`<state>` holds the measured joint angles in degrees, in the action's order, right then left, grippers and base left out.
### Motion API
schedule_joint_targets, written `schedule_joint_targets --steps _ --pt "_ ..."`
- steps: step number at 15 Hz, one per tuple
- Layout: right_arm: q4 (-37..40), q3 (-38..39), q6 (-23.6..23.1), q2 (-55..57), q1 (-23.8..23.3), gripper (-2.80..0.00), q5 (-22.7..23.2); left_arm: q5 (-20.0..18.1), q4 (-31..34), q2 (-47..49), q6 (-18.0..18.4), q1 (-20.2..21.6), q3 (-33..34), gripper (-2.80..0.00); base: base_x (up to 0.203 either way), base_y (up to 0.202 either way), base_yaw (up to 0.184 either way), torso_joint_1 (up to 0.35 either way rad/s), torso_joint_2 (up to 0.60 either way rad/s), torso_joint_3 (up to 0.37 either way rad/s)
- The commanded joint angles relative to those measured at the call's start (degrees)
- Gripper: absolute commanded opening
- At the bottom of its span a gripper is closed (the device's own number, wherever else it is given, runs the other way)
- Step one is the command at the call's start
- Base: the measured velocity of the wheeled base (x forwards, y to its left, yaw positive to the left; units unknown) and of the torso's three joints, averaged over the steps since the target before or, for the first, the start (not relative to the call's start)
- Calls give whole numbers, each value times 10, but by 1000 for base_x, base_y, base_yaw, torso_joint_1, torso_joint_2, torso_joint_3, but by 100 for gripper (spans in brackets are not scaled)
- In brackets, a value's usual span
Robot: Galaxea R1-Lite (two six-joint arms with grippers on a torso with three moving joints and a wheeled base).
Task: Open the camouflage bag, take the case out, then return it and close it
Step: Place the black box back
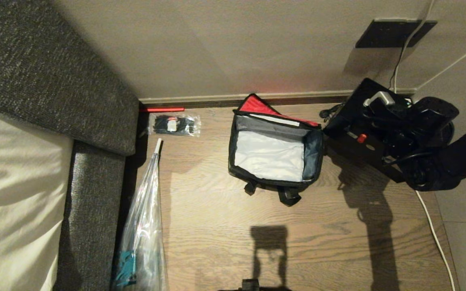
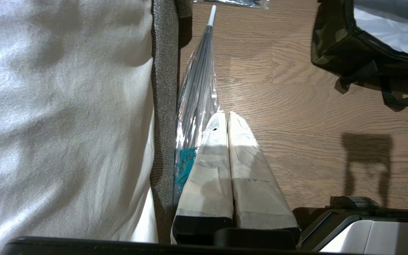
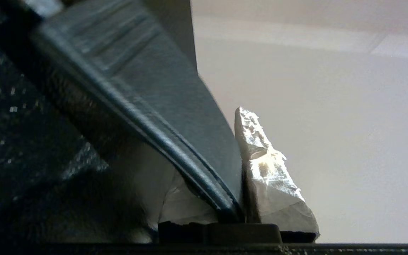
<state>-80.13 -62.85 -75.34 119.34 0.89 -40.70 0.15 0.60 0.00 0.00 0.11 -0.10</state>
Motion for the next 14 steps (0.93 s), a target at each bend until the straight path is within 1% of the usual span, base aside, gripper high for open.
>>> schedule_joint_targets --steps 1,3,5,6,10,14 --pt "-4 14 -31 -74 30 -280 16 0 0 0 0 1 0 -280 0 0 0 0 0 0" --pt "-2 3 -48 -85 72 -280 19 0 0 0 0 1 0 -280 0 0 0 0 0 0" --pt "2 -9 -90 -98 86 -280 35 0 0 0 0 0 0 -280 0 0 0 0 0 0" --pt "3 -12 -97 -103 95 -280 42 0 0 0 0 0 0 -280 0 0 0 0 0 0" --pt "8 -23 -91 -109 144 -280 44 0 0 0 0 0 0 -280 0 0 0 0 0 0" --pt "3 -23 -73 -108 214 -280 44 0 0 0 0 0 0 -280 0 0 0 0 0 0"
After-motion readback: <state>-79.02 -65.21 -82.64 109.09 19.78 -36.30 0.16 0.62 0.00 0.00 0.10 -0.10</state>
